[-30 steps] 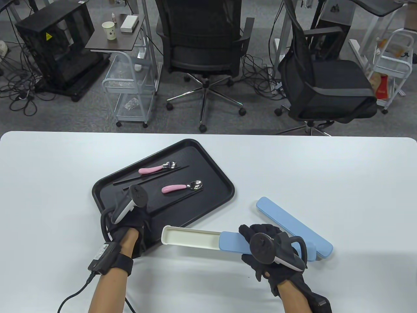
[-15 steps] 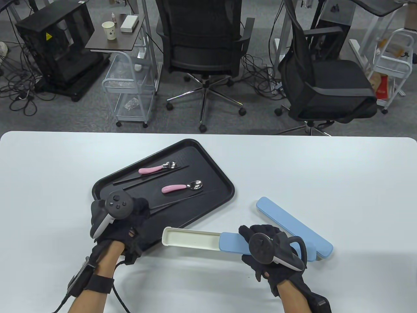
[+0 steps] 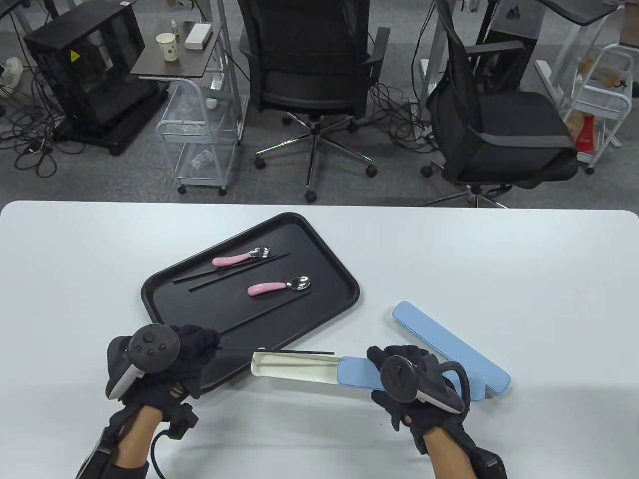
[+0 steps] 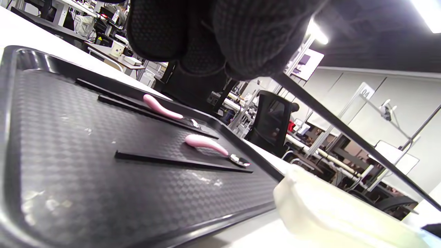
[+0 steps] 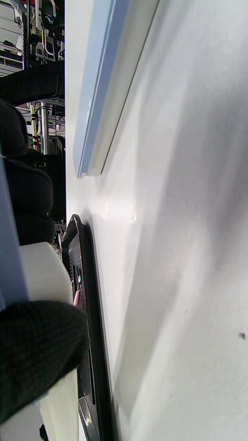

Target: Slide to open lunch boxes and place utensils

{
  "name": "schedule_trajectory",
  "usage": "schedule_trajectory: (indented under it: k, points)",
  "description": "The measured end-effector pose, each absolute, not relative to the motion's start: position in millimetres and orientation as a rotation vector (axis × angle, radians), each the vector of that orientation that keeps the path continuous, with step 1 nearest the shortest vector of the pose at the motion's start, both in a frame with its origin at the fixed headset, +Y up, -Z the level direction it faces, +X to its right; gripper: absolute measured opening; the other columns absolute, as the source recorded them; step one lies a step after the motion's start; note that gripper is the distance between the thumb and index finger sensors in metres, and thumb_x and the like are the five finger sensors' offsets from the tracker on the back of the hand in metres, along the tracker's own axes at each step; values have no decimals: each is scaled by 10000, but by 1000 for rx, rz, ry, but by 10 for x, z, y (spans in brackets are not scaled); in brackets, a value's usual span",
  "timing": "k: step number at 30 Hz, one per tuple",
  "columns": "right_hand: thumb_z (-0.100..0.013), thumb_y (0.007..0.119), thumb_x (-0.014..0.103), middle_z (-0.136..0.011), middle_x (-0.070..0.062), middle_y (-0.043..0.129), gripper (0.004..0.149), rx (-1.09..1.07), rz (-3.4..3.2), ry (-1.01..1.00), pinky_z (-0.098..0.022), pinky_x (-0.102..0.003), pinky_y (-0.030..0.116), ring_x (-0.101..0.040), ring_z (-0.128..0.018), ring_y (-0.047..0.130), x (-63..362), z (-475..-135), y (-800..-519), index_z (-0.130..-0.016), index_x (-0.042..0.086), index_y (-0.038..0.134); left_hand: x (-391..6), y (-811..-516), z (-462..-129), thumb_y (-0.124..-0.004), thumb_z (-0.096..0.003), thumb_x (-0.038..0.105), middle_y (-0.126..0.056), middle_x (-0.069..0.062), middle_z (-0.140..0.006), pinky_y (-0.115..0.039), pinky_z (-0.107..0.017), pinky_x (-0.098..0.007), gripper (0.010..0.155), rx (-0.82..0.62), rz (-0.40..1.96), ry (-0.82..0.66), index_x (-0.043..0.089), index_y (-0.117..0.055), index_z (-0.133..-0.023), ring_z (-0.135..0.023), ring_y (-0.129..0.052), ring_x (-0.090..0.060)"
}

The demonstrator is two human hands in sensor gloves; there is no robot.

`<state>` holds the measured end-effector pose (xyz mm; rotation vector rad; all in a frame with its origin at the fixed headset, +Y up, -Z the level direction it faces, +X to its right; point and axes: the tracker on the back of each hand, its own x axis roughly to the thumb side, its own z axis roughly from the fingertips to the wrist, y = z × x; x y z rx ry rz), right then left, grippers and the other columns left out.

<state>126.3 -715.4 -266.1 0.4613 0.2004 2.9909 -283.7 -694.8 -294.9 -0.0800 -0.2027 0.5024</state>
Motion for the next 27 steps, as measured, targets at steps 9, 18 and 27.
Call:
schedule_trajectory:
  k: [9,18,27]
  points:
    - [-427,898,465,-1058,-89,550,781,503,2967,188,-735,-632,478,-391,-1003,590,1211,-2632,-7137,-1065,317,472,-2523,-7072,-2901,-831,-460,285,-784,-67,-915,-412,-683,-593,408,-108,390,-302,298,-828,-867,-825,-717,-344]
    - [-428,891,470,-1052,-96,555,788,543,2943,174,-732,-633,479,-392,-998,594,1157,-2587,-7103,-1069,292,471,-2126,-7052,-2735,-836,-459,270,-713,-39,-947,-392,-692,-581,421,-60,277,-442,313,-835,-877,-852,-661,-320]
    - [-425,895,465,-1050,-97,558,787,565,2941,154,-734,-634,478,-390,-996,597,1135,-2557,-7088,-1068,288,476,-2043,-7053,-2695,-840,-460,276,-654,-39,-988,-374,-696,-577,419,-66,297,-459,325,-845,-876,-882,-610,-324]
